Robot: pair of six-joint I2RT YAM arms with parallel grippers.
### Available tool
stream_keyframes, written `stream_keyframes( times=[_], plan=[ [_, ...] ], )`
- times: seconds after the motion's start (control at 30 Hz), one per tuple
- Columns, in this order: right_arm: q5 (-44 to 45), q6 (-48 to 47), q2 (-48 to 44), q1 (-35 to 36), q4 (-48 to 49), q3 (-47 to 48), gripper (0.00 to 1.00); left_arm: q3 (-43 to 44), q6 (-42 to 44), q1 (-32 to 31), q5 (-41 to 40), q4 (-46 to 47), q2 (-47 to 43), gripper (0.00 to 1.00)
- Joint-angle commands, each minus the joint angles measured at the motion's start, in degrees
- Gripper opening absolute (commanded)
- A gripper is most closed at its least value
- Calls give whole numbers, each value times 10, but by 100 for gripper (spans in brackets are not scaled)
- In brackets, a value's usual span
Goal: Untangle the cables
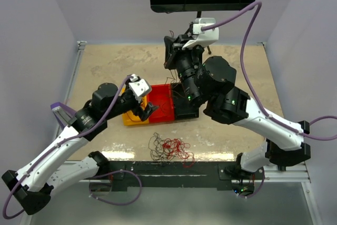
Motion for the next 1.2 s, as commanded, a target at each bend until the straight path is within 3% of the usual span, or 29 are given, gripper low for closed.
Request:
stream_keyframes(
  times=[0.0, 0.23, 0.4, 0.67, 0.77, 0.93, 1.17],
  plan=[
    [-11, -9, -23, -3, 6, 44, 0, -2, 26, 0, 47, 14, -4, 98],
    [-43, 13, -22, -2, -11, 98, 0, -29, -54, 0, 51, 52, 26, 100],
    [-56, 34, -28, -1, -16, 102, 0, -21, -149, -1, -1, 96, 79, 100],
    [-78, 52, -35, 0, -23, 107, 0, -20, -341, 5, 134, 196, 100, 100],
    [-80, 54, -34, 0, -24, 107, 0, -73, -433, 20, 218, 322, 87, 100],
    [-86, 57, -27, 1, -27, 108, 0, -106, -400, 20, 287, 360, 71, 100],
    [-105, 68, -16, 1, -25, 117, 0, -110, -307, 20, 228, 327, 69, 98]
  ],
)
